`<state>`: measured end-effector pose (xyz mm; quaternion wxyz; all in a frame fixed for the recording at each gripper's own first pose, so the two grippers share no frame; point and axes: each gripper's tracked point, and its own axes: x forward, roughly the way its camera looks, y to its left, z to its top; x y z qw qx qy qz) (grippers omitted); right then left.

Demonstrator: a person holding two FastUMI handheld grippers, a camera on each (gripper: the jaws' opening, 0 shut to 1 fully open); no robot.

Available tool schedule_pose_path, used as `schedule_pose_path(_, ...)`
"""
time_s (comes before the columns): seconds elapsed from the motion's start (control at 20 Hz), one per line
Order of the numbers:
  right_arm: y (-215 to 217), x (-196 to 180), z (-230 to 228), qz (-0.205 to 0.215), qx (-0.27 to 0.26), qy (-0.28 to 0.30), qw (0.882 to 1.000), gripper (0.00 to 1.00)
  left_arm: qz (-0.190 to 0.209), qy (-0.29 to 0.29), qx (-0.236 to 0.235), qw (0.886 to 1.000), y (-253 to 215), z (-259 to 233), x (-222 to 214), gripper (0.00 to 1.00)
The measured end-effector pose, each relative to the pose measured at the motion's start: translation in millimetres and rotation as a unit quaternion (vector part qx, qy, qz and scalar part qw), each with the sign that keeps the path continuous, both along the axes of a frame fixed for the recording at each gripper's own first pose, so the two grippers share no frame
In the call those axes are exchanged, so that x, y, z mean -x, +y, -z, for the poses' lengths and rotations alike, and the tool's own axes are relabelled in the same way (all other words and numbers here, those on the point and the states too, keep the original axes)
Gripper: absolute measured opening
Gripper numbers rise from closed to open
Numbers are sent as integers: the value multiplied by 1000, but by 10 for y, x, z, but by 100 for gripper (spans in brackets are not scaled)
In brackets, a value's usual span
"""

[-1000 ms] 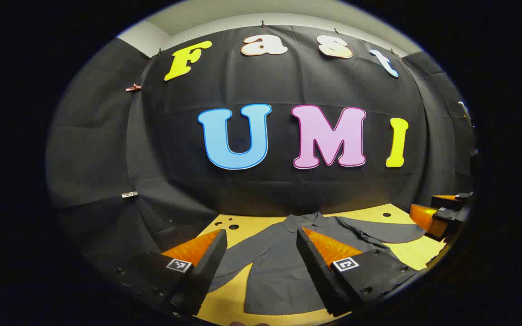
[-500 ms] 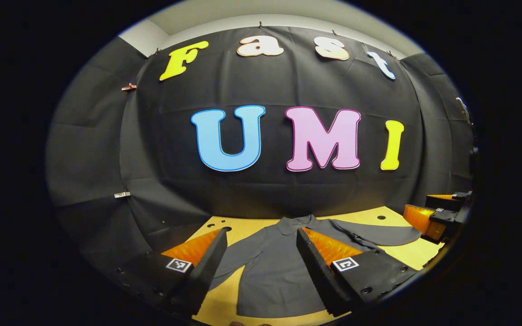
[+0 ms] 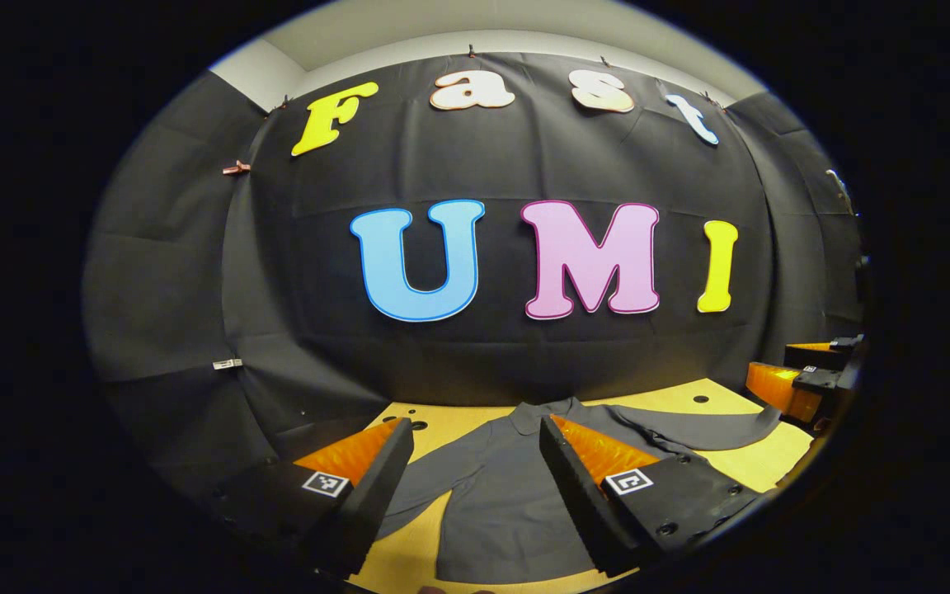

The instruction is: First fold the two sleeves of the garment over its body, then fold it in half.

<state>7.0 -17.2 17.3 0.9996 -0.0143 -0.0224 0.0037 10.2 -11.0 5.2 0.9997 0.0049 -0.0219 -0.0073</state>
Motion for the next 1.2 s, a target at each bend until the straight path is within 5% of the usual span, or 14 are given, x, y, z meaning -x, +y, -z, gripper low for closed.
schedule_pose_path(0.6,-545,-207,159,34,-9,28,999,98,2,8,-12,1000,-216,-23,-124,97)
schedule_pose_path(1.2,-2230,-758,443,188,-41,71,979,98,-9,40,-5,999,-390,63,-332,97)
